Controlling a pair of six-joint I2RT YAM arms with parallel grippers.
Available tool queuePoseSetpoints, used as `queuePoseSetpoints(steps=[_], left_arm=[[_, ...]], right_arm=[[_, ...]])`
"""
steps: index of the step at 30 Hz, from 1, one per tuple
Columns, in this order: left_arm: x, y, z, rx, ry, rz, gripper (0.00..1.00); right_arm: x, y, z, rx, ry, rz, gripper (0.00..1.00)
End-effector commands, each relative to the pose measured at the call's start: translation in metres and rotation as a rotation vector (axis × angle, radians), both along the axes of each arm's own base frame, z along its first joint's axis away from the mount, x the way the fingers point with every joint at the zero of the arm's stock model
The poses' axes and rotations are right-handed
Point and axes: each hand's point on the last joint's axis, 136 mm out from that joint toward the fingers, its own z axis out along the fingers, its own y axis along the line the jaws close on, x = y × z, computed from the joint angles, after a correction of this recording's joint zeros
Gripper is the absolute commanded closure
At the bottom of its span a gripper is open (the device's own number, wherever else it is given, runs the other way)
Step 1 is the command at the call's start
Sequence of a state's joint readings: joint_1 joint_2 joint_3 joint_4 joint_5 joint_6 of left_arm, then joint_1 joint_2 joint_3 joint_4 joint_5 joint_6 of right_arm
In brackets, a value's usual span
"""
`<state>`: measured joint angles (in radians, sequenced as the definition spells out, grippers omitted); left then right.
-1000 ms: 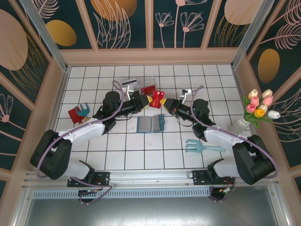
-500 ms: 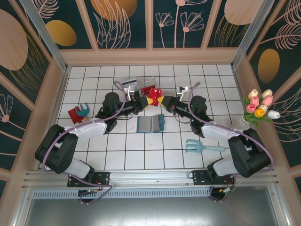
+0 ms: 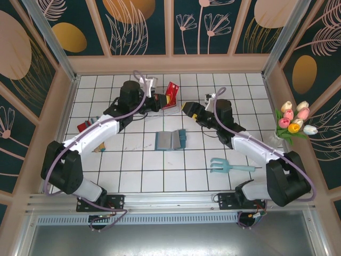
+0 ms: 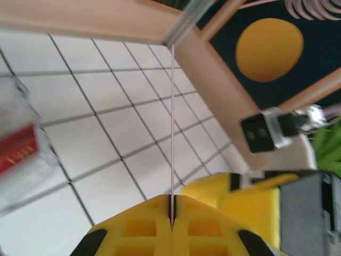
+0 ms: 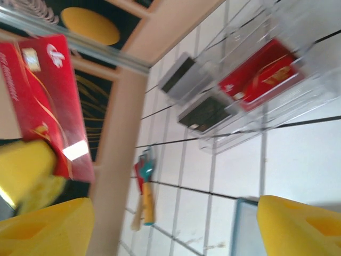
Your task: Take the credit cards out of the card holder
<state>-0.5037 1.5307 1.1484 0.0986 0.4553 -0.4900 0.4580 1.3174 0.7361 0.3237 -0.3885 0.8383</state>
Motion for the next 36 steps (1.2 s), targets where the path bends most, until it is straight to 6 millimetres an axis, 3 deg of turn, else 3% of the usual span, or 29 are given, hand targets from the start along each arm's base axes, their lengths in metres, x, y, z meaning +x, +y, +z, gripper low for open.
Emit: queuePoseSetpoints(steps=[1, 11, 17, 30, 36], left_arm=[[0.012, 0.019, -0.043, 0.296, -0.086, -0.003, 1.0], [0.032, 0.007, -0.053, 0.539, -0.31, -0.202, 1.0], [0.056, 0.011, -0.089, 0.743, -0.269, -0.277, 1.0], [0.09, 0.012, -0.123, 0.888, -0.33, -0.292, 1.0], [0.088, 0.012, -0.134, 0.942, -0.428, -0.366, 1.0]], right_arm=[[0.001, -0.028, -0.013, -0.187, -0.001, -0.079, 0.14], [-0.008, -0.041, -0.022, -0.292, 0.022, -0.077, 0.01], [-0.012, -0.043, -0.036, -0.298, 0.057, -0.071, 0.01], [-0.017, -0.049, -0.044, -0.287, 0.117, -0.109, 0.01], [-0.02, -0.049, -0.045, -0.271, 0.138, -0.114, 0.01]])
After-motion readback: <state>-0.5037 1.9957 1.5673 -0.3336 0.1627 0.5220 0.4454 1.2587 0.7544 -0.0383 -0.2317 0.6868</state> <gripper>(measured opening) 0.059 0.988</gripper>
